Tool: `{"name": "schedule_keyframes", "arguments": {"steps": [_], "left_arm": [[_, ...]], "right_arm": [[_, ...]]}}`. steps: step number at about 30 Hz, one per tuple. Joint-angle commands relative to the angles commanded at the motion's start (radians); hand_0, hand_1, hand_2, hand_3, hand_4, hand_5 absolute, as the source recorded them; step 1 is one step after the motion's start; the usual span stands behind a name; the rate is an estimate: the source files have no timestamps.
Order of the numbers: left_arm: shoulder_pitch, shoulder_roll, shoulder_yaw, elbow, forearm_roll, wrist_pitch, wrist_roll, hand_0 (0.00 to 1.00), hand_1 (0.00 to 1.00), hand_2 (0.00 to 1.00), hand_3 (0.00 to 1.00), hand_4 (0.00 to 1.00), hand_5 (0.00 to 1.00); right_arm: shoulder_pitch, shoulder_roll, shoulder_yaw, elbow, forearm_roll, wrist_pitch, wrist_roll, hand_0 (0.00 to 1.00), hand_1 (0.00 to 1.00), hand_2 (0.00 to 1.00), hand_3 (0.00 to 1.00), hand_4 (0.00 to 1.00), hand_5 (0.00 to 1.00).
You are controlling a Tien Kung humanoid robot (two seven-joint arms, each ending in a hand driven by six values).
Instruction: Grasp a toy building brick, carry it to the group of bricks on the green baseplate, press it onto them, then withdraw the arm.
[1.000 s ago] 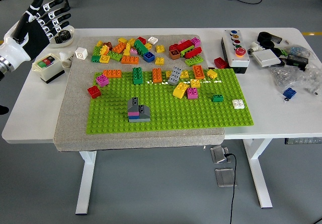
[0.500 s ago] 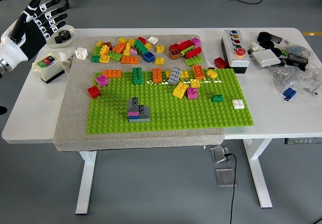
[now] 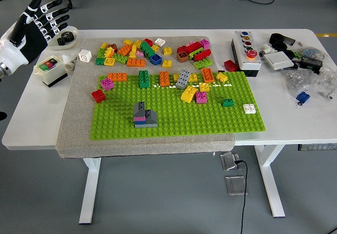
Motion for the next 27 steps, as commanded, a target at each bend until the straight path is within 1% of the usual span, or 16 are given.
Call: {"name": "schedule_keyframes", "arguments": {"steps": [27], "left_arm": [[-0.002, -0.002, -0.008, 0.0, -0.005, 0.006, 0.002, 0.998, 0.928, 0.849, 0.866, 0.998, 0.726]], "right_arm": [[0.0, -0.002, 0.0, 0.0, 0.01, -0.001, -0.001, 0.737, 0.636, 0.69, 0.554, 0.799, 0.509]]}}
